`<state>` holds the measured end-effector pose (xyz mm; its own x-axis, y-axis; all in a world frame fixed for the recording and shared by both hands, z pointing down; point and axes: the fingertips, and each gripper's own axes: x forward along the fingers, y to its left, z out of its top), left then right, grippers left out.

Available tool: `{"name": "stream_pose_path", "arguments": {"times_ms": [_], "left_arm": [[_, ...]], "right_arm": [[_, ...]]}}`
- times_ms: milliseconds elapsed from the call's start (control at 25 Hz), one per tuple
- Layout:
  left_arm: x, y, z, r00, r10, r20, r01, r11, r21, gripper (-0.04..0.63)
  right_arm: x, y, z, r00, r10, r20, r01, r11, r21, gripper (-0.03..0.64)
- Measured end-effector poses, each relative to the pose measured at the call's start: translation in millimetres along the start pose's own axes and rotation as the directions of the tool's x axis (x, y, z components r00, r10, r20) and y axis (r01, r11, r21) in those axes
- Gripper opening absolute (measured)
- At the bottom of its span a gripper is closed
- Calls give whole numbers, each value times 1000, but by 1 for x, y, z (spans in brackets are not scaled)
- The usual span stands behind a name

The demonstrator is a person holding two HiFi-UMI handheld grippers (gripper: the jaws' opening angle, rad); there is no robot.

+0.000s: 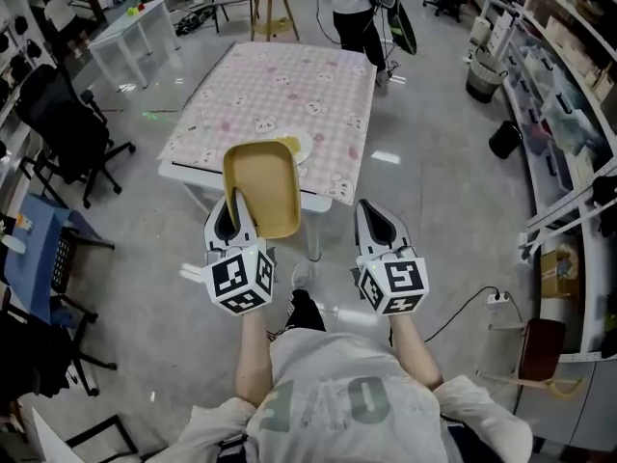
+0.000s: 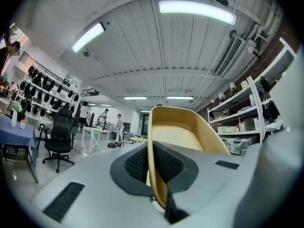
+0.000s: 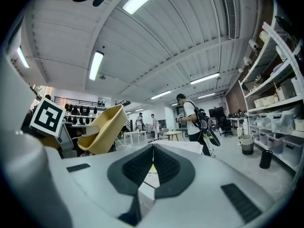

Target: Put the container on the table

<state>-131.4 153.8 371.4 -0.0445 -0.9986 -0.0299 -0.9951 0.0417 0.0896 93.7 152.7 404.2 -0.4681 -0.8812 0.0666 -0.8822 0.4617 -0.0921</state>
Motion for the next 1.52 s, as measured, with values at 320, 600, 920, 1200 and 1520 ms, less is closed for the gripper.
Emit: {"name": "stream_pose_path", "arguments": {"times_ms": [320,600,920,1200,1520], "left_arm": [[170,35,29,999,-44,14,44,999,16,26],[275,54,20,997,-74,-10,73,997,-15,26],[320,55,12,998,-52,-34,52,999,-10,26],[320,44,12,1000,-1,-17,1,1000,0,26],[318,39,-2,999,23,-41,-22,1000,10,26]], "right_arm": [[153,-45,43,996,-88,15,87,996,19,29],[260,-75,47,992,-130,-4,130,991,26,29],[313,-97,57,993,-116,19,116,993,34,29],[325,-105,62,999,-31,37,31,1000,3,29],[325,-111,51,1000,-1,13,1,1000,31,29]]}}
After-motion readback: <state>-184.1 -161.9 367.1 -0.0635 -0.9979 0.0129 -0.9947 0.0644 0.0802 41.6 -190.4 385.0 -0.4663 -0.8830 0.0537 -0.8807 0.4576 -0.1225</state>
